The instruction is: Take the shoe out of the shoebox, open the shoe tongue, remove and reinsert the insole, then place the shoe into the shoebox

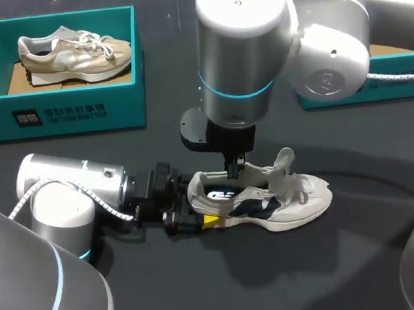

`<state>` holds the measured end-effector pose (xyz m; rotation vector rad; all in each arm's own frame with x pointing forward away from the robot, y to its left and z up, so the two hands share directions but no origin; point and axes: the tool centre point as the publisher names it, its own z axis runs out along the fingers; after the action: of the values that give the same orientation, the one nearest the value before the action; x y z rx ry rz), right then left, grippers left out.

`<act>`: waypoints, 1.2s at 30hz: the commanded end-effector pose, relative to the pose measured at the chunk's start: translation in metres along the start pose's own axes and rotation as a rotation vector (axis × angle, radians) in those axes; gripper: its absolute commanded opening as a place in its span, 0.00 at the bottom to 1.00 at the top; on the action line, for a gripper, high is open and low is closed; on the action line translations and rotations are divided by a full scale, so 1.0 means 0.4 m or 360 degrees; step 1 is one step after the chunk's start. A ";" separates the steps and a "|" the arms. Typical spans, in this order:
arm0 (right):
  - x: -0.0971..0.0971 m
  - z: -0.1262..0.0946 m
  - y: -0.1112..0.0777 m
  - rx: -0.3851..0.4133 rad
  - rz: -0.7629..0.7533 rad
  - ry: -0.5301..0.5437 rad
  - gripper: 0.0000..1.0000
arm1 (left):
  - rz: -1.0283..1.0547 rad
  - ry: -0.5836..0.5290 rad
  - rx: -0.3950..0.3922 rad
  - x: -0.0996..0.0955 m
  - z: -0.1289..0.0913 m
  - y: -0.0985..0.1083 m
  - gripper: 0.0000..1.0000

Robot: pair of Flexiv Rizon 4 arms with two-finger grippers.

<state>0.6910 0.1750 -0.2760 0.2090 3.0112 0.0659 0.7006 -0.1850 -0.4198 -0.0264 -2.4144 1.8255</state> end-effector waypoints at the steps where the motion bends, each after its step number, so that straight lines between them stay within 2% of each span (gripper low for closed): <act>1: -0.006 0.021 0.001 -0.0003 -0.0004 0.0022 0.00 | 0.0001 0.0002 -0.0004 -0.007 -0.003 0.007 0.00; 6: -0.009 0.087 0.003 0.0028 -0.0094 0.0026 0.00 | 0.0001 0.0002 -0.0004 -0.007 -0.003 0.007 0.00; 20: -0.009 0.087 0.003 0.0028 -0.0094 0.0026 0.00 | 0.0001 0.0002 -0.0004 -0.007 -0.003 0.007 0.00; 26: -0.022 0.152 -0.007 0.0028 -0.0153 0.0051 0.00 | 0.0001 0.0002 -0.0004 -0.007 -0.003 0.007 0.00; 36: -0.022 0.200 -0.018 0.0023 -0.0183 0.0044 0.00 | 0.0001 0.0002 -0.0004 -0.007 -0.003 0.007 0.00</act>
<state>0.7095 0.1680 -0.3487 0.0371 3.0482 0.0367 0.7006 -0.1849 -0.4198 -0.0265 -2.4142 1.8256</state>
